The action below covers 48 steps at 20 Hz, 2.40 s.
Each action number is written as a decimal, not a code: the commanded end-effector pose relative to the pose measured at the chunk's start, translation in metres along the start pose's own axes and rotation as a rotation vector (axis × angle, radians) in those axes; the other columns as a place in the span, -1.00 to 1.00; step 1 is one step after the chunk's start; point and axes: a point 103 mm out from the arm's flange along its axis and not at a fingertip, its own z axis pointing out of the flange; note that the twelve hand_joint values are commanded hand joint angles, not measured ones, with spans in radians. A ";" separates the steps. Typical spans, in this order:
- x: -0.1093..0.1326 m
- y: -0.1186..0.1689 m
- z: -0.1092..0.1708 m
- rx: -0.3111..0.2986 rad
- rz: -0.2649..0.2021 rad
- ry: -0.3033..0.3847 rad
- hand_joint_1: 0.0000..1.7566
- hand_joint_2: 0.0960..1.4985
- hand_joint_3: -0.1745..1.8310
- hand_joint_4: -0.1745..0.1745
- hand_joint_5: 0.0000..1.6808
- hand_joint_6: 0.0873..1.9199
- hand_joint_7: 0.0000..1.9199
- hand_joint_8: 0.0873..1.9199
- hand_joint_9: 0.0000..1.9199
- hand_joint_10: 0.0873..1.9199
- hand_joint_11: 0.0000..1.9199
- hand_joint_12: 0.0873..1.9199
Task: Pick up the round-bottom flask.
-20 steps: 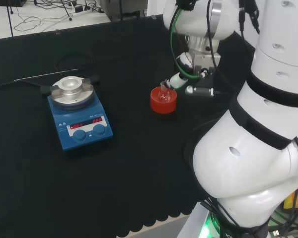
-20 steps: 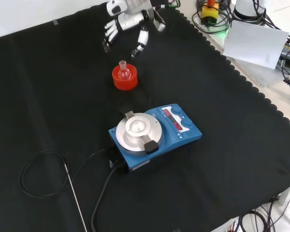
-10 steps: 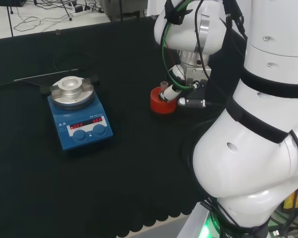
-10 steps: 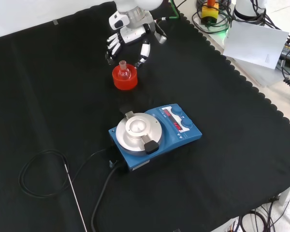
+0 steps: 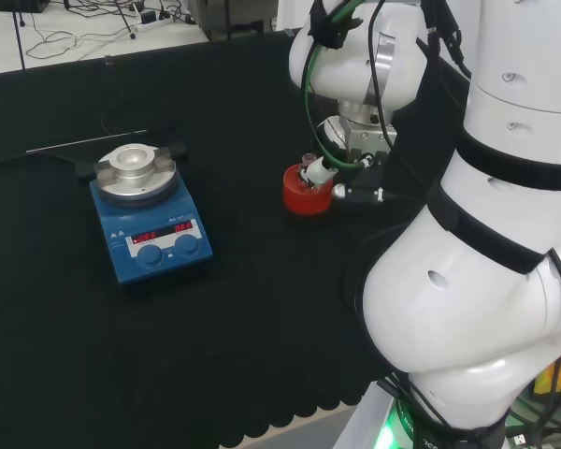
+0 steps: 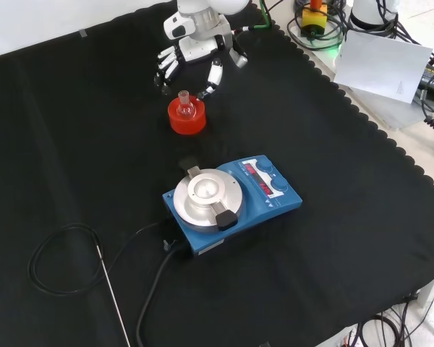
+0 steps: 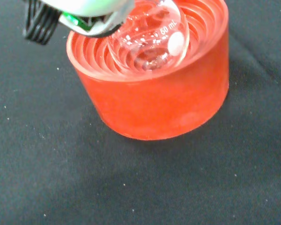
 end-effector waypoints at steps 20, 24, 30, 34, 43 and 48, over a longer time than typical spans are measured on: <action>0.007 0.010 0.007 -0.024 -0.017 0.005 0.12 -0.25 -0.14 -0.37 -0.07 -0.29 -0.63 -0.30 -0.44 -0.35 -0.74 0.40; 0.006 0.011 0.004 -0.019 -0.021 0.011 0.11 -0.23 -0.13 -0.41 0.02 -0.28 -0.61 -0.30 -0.41 -0.35 -0.72 0.40; 0.007 0.012 0.002 -0.043 -0.020 0.002 0.17 0.05 -0.39 0.34 0.20 -0.16 -0.57 -0.29 -0.36 -0.37 -0.65 0.38; 0.011 0.011 -0.001 -0.061 -0.014 -0.026 0.23 0.18 -0.54 0.63 0.30 -0.16 -0.50 -0.31 -0.28 -0.42 -0.55 0.33; 0.020 0.002 -0.042 -0.073 -0.016 -0.032 0.26 -0.05 -0.21 0.33 0.31 -0.06 -0.46 -0.33 -0.21 -0.47 -0.47 0.30; 0.031 -0.012 -0.070 -0.077 -0.027 -0.046 0.26 -0.06 -0.20 0.32 0.31 -0.05 -0.46 -0.33 -0.21 -0.47 -0.46 0.31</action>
